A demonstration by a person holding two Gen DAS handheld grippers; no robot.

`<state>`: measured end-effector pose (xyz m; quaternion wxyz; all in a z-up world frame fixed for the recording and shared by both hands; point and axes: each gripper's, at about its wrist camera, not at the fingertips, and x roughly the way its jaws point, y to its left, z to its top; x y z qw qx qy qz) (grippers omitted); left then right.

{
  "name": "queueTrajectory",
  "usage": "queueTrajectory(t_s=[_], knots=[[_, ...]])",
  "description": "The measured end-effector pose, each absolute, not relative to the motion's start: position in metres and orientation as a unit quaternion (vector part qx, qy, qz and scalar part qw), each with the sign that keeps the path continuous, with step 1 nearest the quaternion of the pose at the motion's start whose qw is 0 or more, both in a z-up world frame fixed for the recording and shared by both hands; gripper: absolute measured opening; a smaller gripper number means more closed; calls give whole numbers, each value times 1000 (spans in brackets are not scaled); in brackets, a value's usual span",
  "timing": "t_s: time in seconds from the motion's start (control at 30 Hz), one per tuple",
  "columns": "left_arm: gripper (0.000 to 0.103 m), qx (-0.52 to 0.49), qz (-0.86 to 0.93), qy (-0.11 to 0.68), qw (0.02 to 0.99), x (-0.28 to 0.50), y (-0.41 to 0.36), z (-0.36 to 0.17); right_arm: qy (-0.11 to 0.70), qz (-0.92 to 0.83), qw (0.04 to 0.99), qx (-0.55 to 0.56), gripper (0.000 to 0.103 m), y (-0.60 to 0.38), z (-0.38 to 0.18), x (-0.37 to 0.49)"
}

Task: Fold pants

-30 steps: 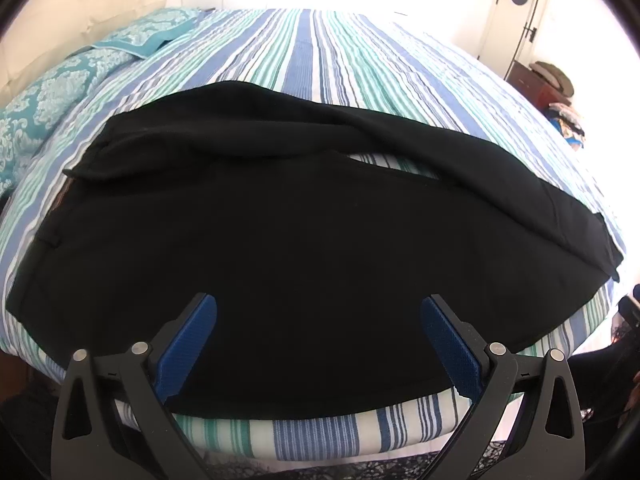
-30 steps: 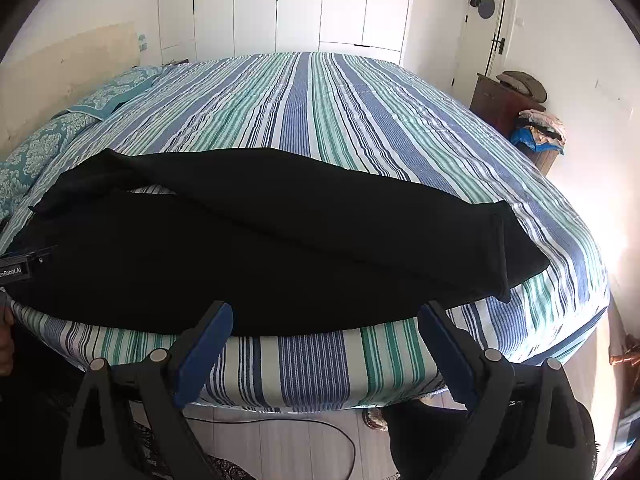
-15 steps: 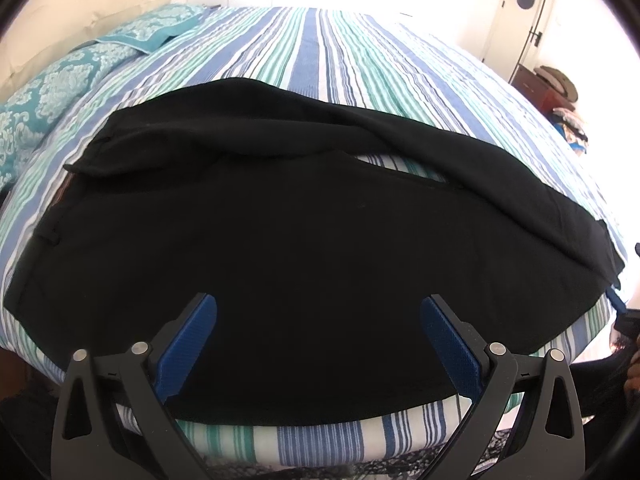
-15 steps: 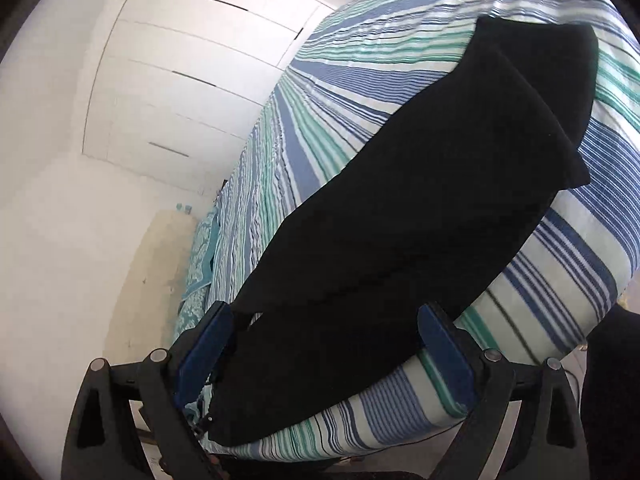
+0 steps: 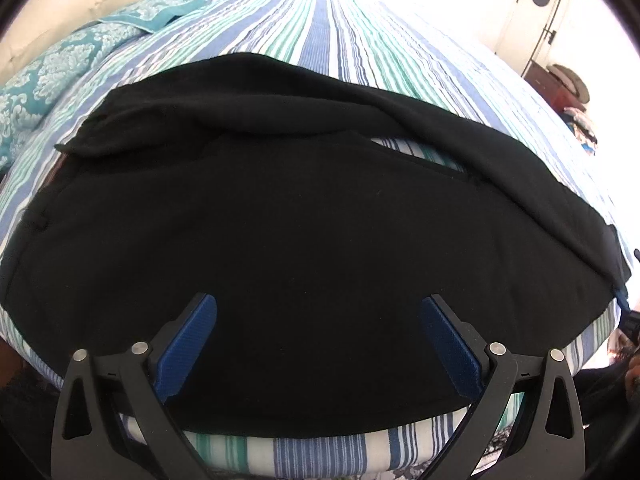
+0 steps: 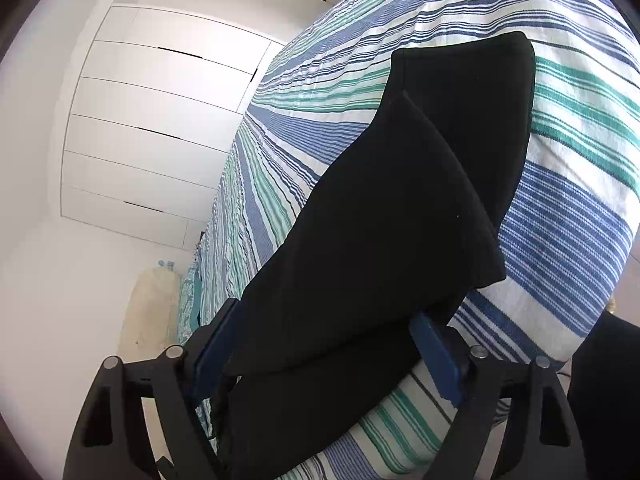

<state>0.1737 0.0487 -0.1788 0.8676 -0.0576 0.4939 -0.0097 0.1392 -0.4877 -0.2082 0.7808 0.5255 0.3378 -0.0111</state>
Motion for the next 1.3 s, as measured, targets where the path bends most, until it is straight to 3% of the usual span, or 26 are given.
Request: queueTrajectory(t_s=[0.07, 0.13, 0.3, 0.43, 0.57, 0.7, 0.93, 0.97, 1.0, 1.07, 1.17, 1.3], knots=[[102, -58, -15, 506, 860, 176, 46, -182, 341, -28, 776, 529, 60, -492, -213, 140], [102, -66, -35, 518, 852, 183, 46, -180, 347, -50, 775, 526, 33, -495, -216, 139], [102, -86, -35, 499, 862, 245, 75, -143, 359, -64, 790, 493, 11, -498, -210, 140], [102, -145, -6, 492, 858, 327, 119, -120, 351, -53, 807, 472, 8, -500, -195, 141], [100, -211, 48, 510, 832, 396, 156, -134, 341, -42, 823, 452, 8, -504, -182, 141], [68, -264, 75, 540, 796, 435, 175, -164, 335, -32, 826, 453, 8, -504, -182, 138], [70, -270, 103, 556, 780, 466, 175, -193, 321, -17, 839, 440, 7, -502, -174, 128], [64, -270, 103, 555, 780, 469, 175, -194, 319, -16, 843, 433, 7, -501, -171, 127], [37, -266, 104, 553, 783, 468, 176, -193, 317, -15, 846, 428, 7, -500, -169, 127], [14, -246, 120, 552, 788, 465, 175, -192, 316, -16, 848, 424, 7, -500, -168, 126], [6, -271, 108, 534, 793, 448, 183, -187, 321, -26, 844, 429, 7, -503, -170, 128], [6, -319, 79, 487, 809, 407, 194, -148, 322, -20, 838, 440, 6, -514, -162, 147]])
